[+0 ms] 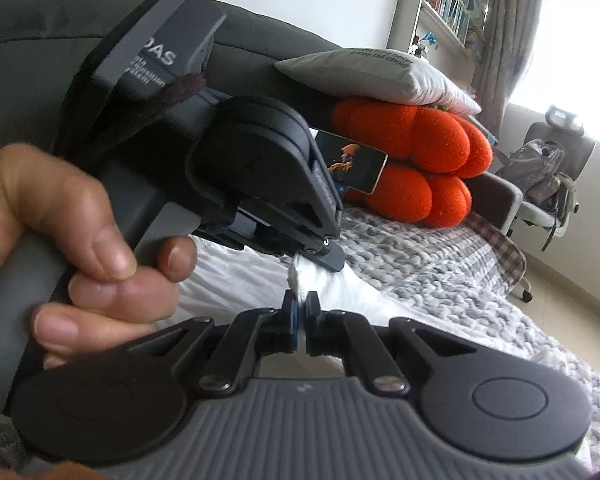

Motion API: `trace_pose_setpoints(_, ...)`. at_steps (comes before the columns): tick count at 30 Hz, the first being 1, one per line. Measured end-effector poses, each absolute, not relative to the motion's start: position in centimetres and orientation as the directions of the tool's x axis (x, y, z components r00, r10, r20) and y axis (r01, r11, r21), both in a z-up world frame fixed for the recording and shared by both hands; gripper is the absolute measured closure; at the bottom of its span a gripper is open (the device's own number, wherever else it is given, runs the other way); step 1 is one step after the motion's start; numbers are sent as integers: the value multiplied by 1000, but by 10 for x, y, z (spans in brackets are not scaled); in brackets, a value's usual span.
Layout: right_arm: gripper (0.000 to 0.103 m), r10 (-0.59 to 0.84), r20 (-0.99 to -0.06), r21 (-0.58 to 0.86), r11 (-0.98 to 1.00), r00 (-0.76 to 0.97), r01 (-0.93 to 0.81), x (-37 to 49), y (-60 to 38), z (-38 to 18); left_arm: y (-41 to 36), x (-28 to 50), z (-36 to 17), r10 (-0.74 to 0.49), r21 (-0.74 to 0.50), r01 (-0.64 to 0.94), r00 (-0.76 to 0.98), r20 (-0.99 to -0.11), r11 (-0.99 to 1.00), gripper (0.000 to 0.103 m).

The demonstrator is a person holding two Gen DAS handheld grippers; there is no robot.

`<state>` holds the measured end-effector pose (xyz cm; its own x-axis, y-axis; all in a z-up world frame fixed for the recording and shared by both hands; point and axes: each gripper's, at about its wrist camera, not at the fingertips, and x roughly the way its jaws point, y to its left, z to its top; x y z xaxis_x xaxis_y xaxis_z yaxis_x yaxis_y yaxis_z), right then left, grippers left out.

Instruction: Fold clothes

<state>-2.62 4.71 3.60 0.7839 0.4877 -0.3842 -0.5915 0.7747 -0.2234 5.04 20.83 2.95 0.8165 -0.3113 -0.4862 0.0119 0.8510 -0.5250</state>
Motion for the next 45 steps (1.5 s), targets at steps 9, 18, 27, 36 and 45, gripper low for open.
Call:
trace_pose_setpoints(9,100,500,-376,-298,732,780,-613,-34,68,33,220,44,31,-281,-448,39,827,-487,893,101)
trace_pose_setpoints(18,100,538,-398,-261,710,744,-653,-26,84,38,246,42,29,-275,-433,46,830,-484,900,101)
trace_pose_setpoints(27,100,582,-451,-198,674,677,-712,-23,104,37,272,33,17,-254,-435,18,833,-492,900,101)
trace_pose_setpoints(36,99,598,-488,-144,664,636,-734,-17,113,36,279,33,9,-243,-435,4,834,-496,900,101)
trace_pose_setpoints(45,98,585,-524,-108,676,620,-729,-8,123,35,287,37,7,-248,-440,14,841,-481,898,101)
